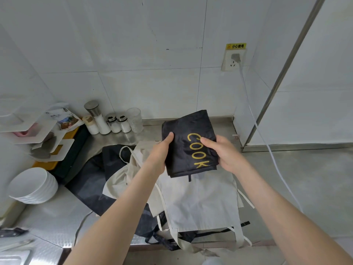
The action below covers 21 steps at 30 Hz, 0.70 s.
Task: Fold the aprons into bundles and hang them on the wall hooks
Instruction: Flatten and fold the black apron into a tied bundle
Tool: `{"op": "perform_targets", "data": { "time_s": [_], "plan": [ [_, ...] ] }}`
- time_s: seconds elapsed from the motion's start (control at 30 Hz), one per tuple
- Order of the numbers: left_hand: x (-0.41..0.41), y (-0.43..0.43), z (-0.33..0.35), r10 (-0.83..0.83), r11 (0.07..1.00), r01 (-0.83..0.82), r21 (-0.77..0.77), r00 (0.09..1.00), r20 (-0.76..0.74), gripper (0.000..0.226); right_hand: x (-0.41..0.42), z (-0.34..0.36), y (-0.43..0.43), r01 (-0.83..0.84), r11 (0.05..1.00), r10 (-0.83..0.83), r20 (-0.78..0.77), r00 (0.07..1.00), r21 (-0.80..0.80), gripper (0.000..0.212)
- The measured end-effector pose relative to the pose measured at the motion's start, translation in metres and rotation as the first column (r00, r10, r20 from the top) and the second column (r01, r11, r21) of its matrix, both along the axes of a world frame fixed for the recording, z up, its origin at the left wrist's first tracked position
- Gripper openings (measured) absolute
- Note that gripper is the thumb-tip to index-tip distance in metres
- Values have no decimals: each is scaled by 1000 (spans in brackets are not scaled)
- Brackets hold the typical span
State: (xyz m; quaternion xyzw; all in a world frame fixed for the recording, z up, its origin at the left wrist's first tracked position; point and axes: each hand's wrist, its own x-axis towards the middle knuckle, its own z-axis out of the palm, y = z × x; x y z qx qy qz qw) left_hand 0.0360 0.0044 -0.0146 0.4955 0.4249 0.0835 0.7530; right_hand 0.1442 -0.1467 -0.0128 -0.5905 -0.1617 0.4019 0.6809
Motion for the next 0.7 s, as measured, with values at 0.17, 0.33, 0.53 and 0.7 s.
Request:
{"op": "perform_targets", "data": {
  "time_s": [0.17, 0.33, 0.53, 0.7],
  "plan": [
    [11, 2, 2, 191, 970, -197, 144, 980, 52, 30, -4, -2, -1, -155, 986, 152, -44, 987, -65, 28],
    [15, 5, 7, 187, 975, -175, 139, 979, -81, 20, 1, -7, 3, 40, 997, -49, 158, 986, 58, 15],
    [11, 3, 13, -125, 987, 111, -112, 984, -125, 19, 12, 2, -2, -77, 996, 43, 532, 846, 42, 28],
    [6, 4, 21, -176, 957, 211, -201, 968, 179, 47, 20, 6, -1, 108, 993, -113, 400, 909, 37, 9]
  ]
}}
